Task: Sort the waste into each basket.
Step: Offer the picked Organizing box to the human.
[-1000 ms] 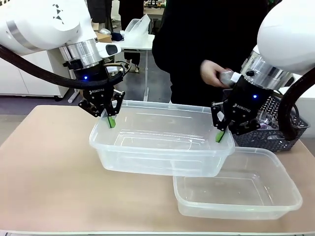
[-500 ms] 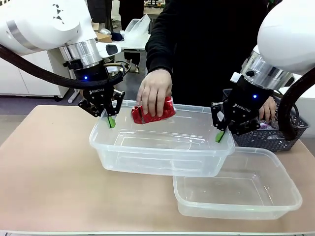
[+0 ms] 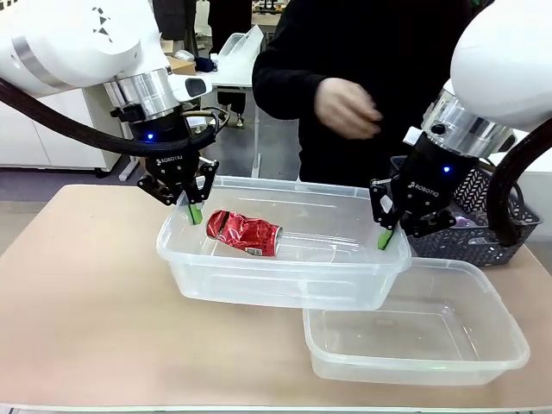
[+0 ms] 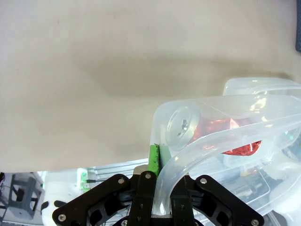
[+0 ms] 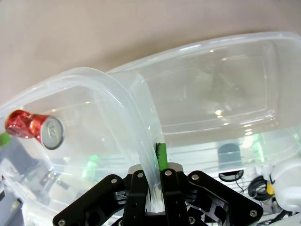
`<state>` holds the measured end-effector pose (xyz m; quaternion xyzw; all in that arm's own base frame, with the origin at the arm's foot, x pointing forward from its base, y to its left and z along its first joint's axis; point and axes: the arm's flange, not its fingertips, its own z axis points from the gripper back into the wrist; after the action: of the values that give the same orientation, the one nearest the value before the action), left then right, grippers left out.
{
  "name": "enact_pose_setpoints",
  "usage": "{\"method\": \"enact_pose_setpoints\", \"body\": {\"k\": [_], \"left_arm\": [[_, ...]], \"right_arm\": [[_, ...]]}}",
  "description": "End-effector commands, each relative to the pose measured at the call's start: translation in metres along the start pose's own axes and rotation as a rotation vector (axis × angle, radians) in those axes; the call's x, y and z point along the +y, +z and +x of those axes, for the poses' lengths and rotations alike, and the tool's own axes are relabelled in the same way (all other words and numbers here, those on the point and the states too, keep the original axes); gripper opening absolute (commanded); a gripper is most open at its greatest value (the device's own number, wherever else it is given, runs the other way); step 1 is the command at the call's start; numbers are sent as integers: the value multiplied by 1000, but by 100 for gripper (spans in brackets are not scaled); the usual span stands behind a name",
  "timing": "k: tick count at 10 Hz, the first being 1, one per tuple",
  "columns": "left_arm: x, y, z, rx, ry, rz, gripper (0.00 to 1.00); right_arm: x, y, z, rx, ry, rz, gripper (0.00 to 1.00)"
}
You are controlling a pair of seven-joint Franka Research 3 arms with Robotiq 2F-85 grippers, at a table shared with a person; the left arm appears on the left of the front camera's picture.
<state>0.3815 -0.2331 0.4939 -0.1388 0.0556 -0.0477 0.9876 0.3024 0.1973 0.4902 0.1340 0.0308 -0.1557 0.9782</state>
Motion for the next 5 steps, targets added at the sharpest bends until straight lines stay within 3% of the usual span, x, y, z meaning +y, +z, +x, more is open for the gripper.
{"method": "enact_pose_setpoints", "body": {"k": [1,5], "left_arm": [[-1,8,-1,-3,14,-28,4],[-1,8,-1,-3,14,-28,4]], "right_arm": [[-6,0,4,-8,-31,18,4],[-6,0,4,-8,-31,18,4]]}}
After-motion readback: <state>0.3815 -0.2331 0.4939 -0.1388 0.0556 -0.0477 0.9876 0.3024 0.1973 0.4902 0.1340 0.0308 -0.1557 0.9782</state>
